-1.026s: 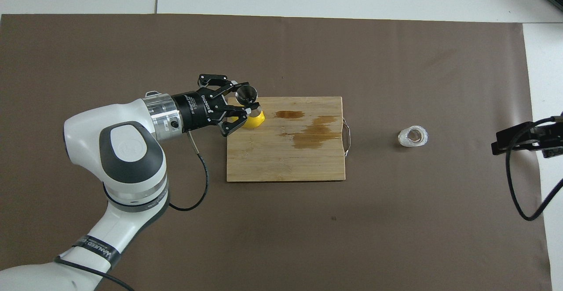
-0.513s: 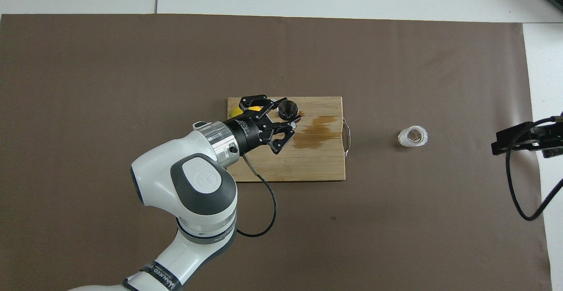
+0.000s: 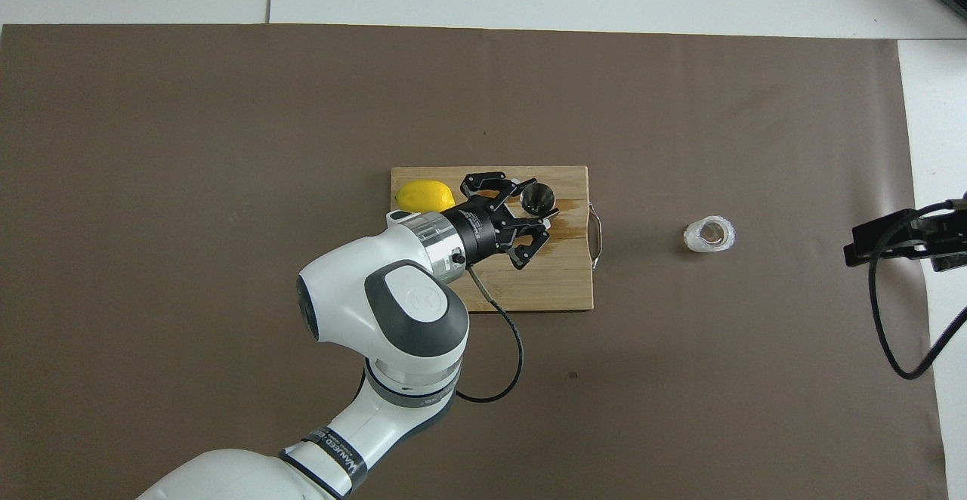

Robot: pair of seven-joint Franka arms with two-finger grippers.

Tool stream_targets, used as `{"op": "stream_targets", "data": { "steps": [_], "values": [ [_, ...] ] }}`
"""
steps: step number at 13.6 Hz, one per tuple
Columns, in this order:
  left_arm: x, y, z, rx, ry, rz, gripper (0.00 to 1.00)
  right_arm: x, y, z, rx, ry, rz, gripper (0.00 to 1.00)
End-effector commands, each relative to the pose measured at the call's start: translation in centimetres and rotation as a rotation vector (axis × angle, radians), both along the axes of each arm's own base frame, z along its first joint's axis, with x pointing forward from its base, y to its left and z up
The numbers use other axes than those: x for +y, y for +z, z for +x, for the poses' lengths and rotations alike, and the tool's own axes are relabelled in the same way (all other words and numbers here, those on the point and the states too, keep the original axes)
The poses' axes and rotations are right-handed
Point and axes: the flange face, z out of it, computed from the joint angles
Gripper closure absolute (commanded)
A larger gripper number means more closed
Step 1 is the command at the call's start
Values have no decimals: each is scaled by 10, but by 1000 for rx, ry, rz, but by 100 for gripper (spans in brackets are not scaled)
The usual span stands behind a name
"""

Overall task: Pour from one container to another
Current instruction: 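Lower the silver cup onto the board and open the left gripper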

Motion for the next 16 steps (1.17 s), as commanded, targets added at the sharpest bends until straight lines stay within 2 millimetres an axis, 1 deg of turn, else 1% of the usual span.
{"op": "stream_targets", "data": {
  "steps": [1,3,5,10,16],
  "values": [
    [-9,-7,3,-38,-10,27,100,-1,1,-7,1,-16,-15,0],
    [-14,-10,-3,-39,-27,34,100,0,1,-7,1,-14,-15,0],
    [-15,-17,-3,-52,-42,52,100,-1,1,-7,1,-16,-15,0],
    [-18,-26,-7,-77,-73,79,100,-1,0,-7,2,-16,-14,0],
    [-17,-30,-8,-116,-103,105,100,-1,1,-7,1,-16,-15,0]
  ]
}}
